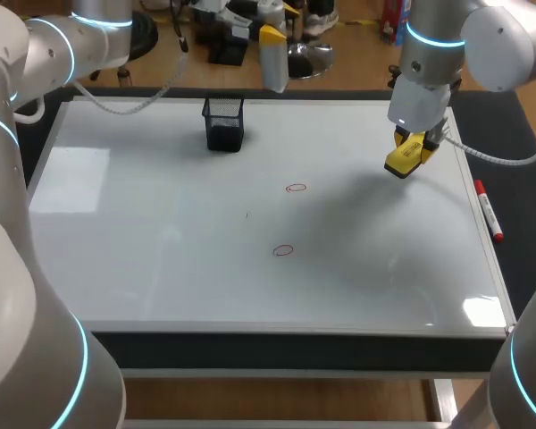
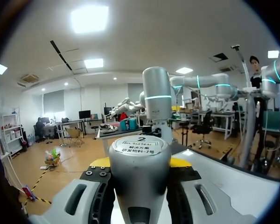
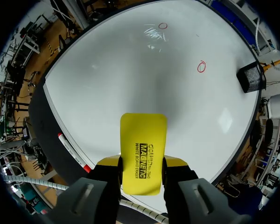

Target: Pick up the inspection probe, press it on each red-marked spot on the whiteboard one by one, put down the probe, pick up the eraser, and wipe off all the red marks.

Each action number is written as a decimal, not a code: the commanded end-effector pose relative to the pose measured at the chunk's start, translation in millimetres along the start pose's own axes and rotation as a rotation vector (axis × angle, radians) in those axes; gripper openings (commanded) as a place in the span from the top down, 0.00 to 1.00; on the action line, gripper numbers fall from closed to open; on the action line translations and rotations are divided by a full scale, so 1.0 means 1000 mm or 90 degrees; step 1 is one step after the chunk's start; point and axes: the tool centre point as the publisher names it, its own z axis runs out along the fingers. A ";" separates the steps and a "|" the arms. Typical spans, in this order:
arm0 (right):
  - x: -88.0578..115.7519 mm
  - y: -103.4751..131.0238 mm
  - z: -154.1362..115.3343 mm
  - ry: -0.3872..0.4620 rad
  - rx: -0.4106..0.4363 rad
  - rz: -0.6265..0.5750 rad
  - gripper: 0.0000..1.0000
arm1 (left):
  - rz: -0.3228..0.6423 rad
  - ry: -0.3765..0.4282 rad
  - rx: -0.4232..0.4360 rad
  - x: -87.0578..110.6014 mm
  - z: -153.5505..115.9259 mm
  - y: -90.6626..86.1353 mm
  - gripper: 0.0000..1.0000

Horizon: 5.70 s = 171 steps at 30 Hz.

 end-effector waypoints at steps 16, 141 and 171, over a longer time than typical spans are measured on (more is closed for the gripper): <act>0.000 -0.001 -0.001 0.002 0.001 -0.001 1.00 | -0.001 0.098 0.003 -0.014 0.002 0.001 1.00; -0.083 0.103 0.029 0.011 0.012 -0.307 1.00 | -0.001 0.098 0.003 -0.014 0.002 0.001 1.00; 0.009 0.016 0.015 0.020 0.028 -0.100 1.00 | -0.001 0.098 0.003 -0.014 0.002 0.001 1.00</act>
